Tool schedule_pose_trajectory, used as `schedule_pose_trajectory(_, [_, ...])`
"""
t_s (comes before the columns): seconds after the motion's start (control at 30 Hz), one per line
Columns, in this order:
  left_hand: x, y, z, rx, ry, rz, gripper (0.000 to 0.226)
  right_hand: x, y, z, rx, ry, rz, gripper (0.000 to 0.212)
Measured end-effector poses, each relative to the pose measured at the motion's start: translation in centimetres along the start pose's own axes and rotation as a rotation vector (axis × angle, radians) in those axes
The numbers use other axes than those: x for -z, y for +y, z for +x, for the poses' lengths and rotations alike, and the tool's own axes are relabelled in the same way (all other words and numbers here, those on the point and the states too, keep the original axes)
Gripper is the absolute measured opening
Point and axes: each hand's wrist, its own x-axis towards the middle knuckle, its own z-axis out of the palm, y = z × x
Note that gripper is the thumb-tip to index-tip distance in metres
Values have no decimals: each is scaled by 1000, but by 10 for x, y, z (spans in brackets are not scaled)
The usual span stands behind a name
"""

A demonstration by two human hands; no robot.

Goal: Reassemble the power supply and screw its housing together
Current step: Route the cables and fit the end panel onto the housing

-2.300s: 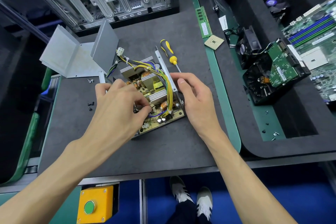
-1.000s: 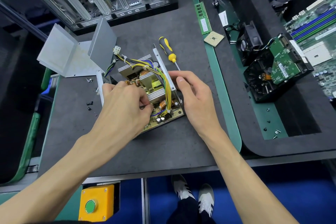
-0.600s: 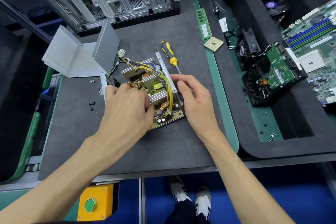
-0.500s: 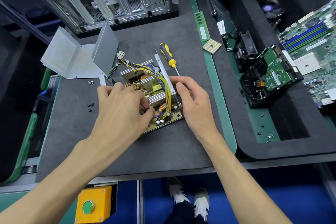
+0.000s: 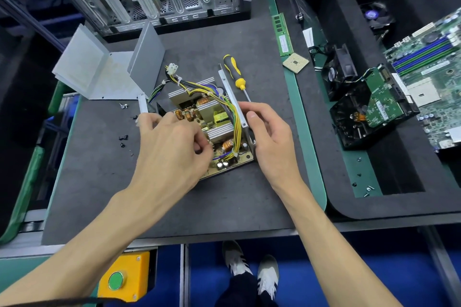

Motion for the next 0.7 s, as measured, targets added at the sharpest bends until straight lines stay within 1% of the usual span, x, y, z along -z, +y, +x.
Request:
schedule_pose_trajectory(0.17, [-2,5,2,-2,1,49,28,0,0,0,-1,1,-4,28])
schedule_pose_trajectory(0.27, [-4,7,6,22,-17,97,25,-1,1,0,1,10,-5,28])
schedule_pose_trajectory(0.37, [-6,6,11,36,-70,155,21,-1,1,0,-3,11,2,28])
schedule_pose_trajectory(0.53, [-6,1,22,45,-148,176,33,0,1,-1,-20,7,-8,28])
schedule_pose_trajectory(0.7, [-8,2,20,26,-147,204,25,1,2,0,-20,11,-12,28])
